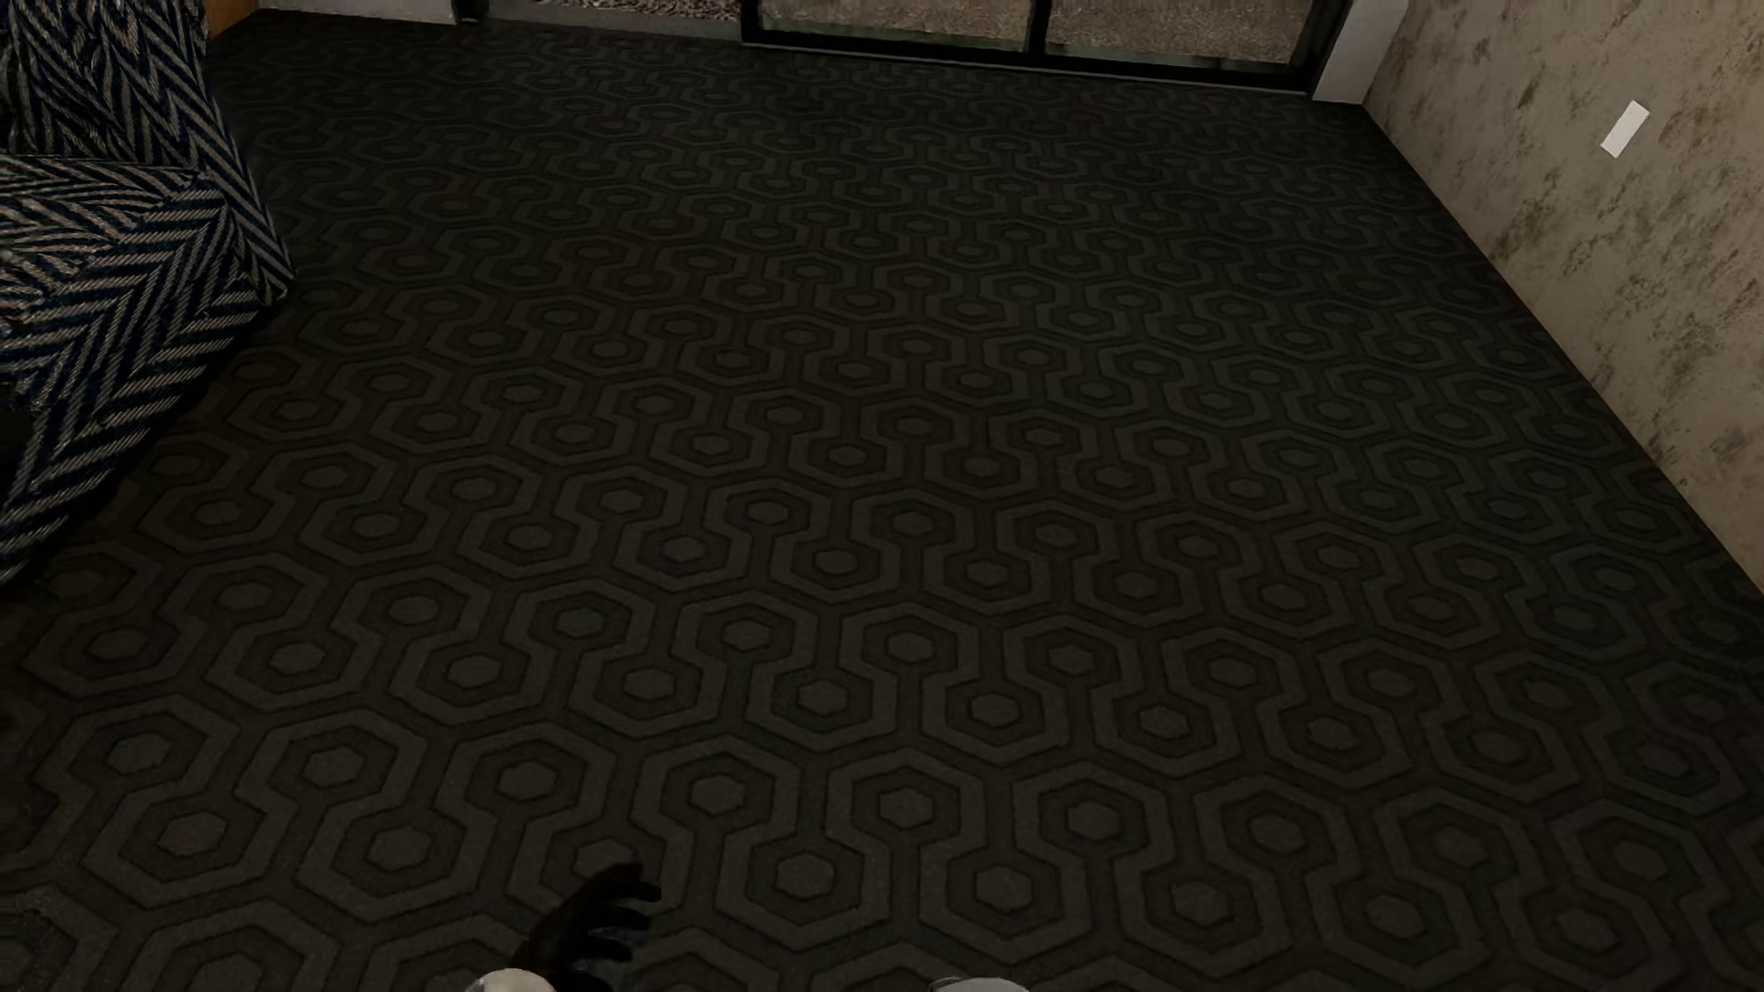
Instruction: Go to the dark gray sofa
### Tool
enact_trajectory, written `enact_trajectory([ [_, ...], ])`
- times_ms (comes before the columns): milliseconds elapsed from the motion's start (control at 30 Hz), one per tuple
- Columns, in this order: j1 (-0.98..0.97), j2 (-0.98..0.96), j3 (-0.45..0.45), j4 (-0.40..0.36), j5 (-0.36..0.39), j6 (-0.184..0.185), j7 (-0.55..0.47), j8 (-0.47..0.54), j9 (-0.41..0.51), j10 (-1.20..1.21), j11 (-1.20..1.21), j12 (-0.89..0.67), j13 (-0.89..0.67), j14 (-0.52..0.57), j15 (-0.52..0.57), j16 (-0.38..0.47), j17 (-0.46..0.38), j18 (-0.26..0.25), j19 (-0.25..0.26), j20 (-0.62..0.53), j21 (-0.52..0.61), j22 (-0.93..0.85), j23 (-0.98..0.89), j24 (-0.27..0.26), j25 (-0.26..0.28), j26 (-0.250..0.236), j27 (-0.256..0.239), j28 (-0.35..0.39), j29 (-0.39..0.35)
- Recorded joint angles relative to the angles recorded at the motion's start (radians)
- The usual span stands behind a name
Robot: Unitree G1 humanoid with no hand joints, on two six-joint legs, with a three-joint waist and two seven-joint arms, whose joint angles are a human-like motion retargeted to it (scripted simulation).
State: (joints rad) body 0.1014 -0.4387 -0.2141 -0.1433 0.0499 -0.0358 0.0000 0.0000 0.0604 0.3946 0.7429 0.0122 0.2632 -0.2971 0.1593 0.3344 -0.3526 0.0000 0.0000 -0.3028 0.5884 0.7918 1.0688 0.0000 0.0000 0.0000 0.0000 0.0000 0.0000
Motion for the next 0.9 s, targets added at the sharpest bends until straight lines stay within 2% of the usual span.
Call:
enact_trajectory([
  [100, 0.131, -0.015, -0.031, 0.034, -0.023, 0.001, 0.000, 0.000, -0.013, -0.030, -0.317, 0.017, 0.030, -0.099, 0.125, -0.003, -0.001, 0.000, 0.000, 0.029, 0.003, -0.158, -0.007, 0.000, 0.000, 0.000, 0.000, 0.000, 0.000],
  [133, 0.161, -0.016, -0.043, 0.046, -0.030, 0.001, 0.000, 0.000, -0.016, -0.028, -0.349, 0.036, 0.037, -0.117, 0.140, -0.007, 0.001, 0.000, 0.000, 0.032, -0.011, -0.194, -0.005, 0.000, 0.000, 0.000, 0.000, 0.000, 0.000],
  [167, 0.180, -0.021, -0.052, 0.057, -0.029, 0.006, 0.000, 0.000, -0.018, -0.020, -0.344, 0.056, 0.040, -0.122, 0.111, -0.015, 0.004, 0.000, 0.000, 0.027, -0.033, -0.208, -0.003, 0.000, 0.000, 0.000, 0.000, 0.000, 0.000],
  [200, 0.193, -0.028, -0.057, 0.072, -0.019, 0.018, 0.000, 0.000, -0.022, -0.002, -0.315, 0.079, 0.042, -0.115, 0.105, -0.024, 0.004, 0.000, 0.000, 0.011, -0.050, -0.200, -0.001, 0.000, 0.000, 0.000, 0.000, 0.000, 0.000],
  [233, 0.202, -0.041, -0.054, 0.090, -0.001, 0.034, 0.000, 0.000, -0.032, 0.022, -0.273, 0.102, 0.037, -0.094, 0.154, -0.035, 0.003, 0.000, 0.000, -0.015, -0.051, -0.162, 0.006, 0.000, 0.000, 0.000, 0.000, 0.000, 0.000],
  [267, 0.209, -0.052, -0.041, 0.110, 0.026, 0.057, 0.000, 0.000, -0.042, 0.053, -0.226, 0.125, 0.026, -0.053, 0.194, -0.049, 0.000, 0.000, 0.000, -0.050, -0.033, -0.093, 0.018, 0.000, 0.000, 0.000, 0.000, 0.000, 0.000],
  [300, 0.211, -0.043, -0.025, 0.131, 0.050, 0.080, 0.000, 0.000, -0.047, 0.102, -0.183, 0.146, 0.008, 0.012, 0.189, -0.066, -0.004, 0.000, 0.000, -0.089, -0.004, 0.007, 0.030, 0.000, 0.000, 0.000, 0.000, 0.000, 0.000],
  [367, 0.140, 0.039, -0.004, 0.171, 0.061, 0.110, 0.000, 0.000, -0.040, 0.292, -0.144, 0.177, -0.047, 0.222, 0.104, -0.084, -0.010, 0.000, 0.000, -0.207, 0.044, 0.227, 0.031, 0.000, 0.000, 0.000, 0.000, 0.000, 0.000],
  [433, -0.053, 0.130, 0.030, 0.212, 0.074, 0.130, 0.000, 0.000, -0.024, 0.601, -0.148, 0.208, -0.100, 0.415, -0.007, -0.055, -0.023, 0.000, 0.000, -0.375, 0.035, 0.302, -0.027, 0.000, 0.000, 0.000, 0.000, 0.000, 0.000],
  [467, -0.156, 0.175, 0.060, 0.217, 0.083, 0.136, 0.000, 0.000, -0.013, 0.762, -0.150, 0.234, -0.120, 0.425, -0.067, -0.034, -0.034, 0.000, 0.000, -0.405, 0.019, 0.283, -0.066, 0.000, 0.000, 0.000, 0.000, 0.000, 0.000],
  [500, -0.249, 0.223, 0.096, 0.204, 0.086, 0.136, 0.000, 0.000, -0.003, 0.891, -0.156, 0.265, -0.137, 0.376, -0.122, -0.016, -0.046, 0.000, 0.000, -0.387, -0.006, 0.251, -0.105, 0.000, 0.000, 0.000, 0.000, 0.000, 0.000],
  [567, -0.402, 0.326, 0.178, 0.155, 0.080, 0.131, 0.000, 0.000, 0.013, 0.973, -0.175, 0.323, -0.174, 0.254, -0.219, 0.000, -0.064, 0.000, 0.000, -0.266, -0.103, 0.193, -0.170, 0.000, 0.000, 0.000, 0.000, 0.000, 0.000],
  [633, -0.505, 0.429, 0.263, 0.127, 0.069, 0.136, 0.000, 0.000, 0.025, 0.805, -0.198, 0.357, -0.210, 0.246, -0.295, -0.004, -0.078, 0.000, 0.000, -0.143, -0.226, 0.152, -0.243, 0.000, 0.000, 0.000, 0.000, 0.000, 0.000],
  [700, -0.556, 0.512, 0.334, 0.123, 0.057, 0.134, 0.000, 0.000, 0.021, 0.459, -0.221, 0.372, -0.254, 0.327, -0.368, -0.018, -0.087, 0.000, 0.000, -0.076, -0.322, 0.134, -0.319, 0.000, 0.000, 0.000, 0.000, 0.000, 0.000],
  [733, -0.555, 0.550, 0.360, 0.127, 0.054, 0.132, 0.000, 0.000, 0.014, 0.273, -0.235, 0.378, -0.282, 0.331, -0.408, -0.030, -0.089, 0.000, 0.000, -0.055, -0.351, 0.136, -0.355, 0.000, 0.000, 0.000, 0.000, 0.000, 0.000],
  [767, -0.539, 0.596, 0.379, 0.136, 0.058, 0.134, 0.000, 0.000, 0.009, 0.115, -0.252, 0.383, -0.313, 0.283, -0.451, -0.044, -0.089, 0.000, 0.000, -0.045, -0.368, 0.147, -0.388, 0.000, 0.000, 0.000, 0.000, 0.000, 0.000],
  [800, -0.520, 0.645, 0.394, 0.148, 0.064, 0.139, 0.000, 0.000, 0.003, 0.027, -0.269, 0.386, -0.342, 0.182, -0.494, -0.058, -0.088, 0.000, 0.000, -0.050, -0.375, 0.166, -0.419, 0.000, 0.000, 0.000, 0.000, 0.000, 0.000],
  [833, -0.515, 0.679, 0.411, 0.161, 0.066, 0.140, 0.000, 0.000, -0.008, 0.032, -0.274, 0.387, -0.366, 0.096, -0.523, -0.071, -0.085, 0.000, 0.000, -0.069, -0.373, 0.190, -0.448, 0.000, 0.000, 0.000, 0.000, 0.000, 0.000],
  [867, -0.524, 0.694, 0.434, 0.173, 0.059, 0.134, 0.000, 0.000, -0.026, 0.044, -0.264, 0.387, -0.382, 0.078, -0.523, -0.083, -0.078, 0.000, 0.000, -0.093, -0.366, 0.216, -0.476, 0.000, 0.000, 0.000, 0.000, 0.000, 0.000],
  [900, -0.543, 0.695, 0.455, 0.180, 0.048, 0.118, 0.000, 0.000, -0.048, 0.056, -0.247, 0.388, -0.385, 0.130, -0.486, -0.093, -0.066, 0.000, 0.000, -0.115, -0.357, 0.246, -0.499, 0.000, 0.000, 0.000, 0.000, 0.000, 0.000],
])
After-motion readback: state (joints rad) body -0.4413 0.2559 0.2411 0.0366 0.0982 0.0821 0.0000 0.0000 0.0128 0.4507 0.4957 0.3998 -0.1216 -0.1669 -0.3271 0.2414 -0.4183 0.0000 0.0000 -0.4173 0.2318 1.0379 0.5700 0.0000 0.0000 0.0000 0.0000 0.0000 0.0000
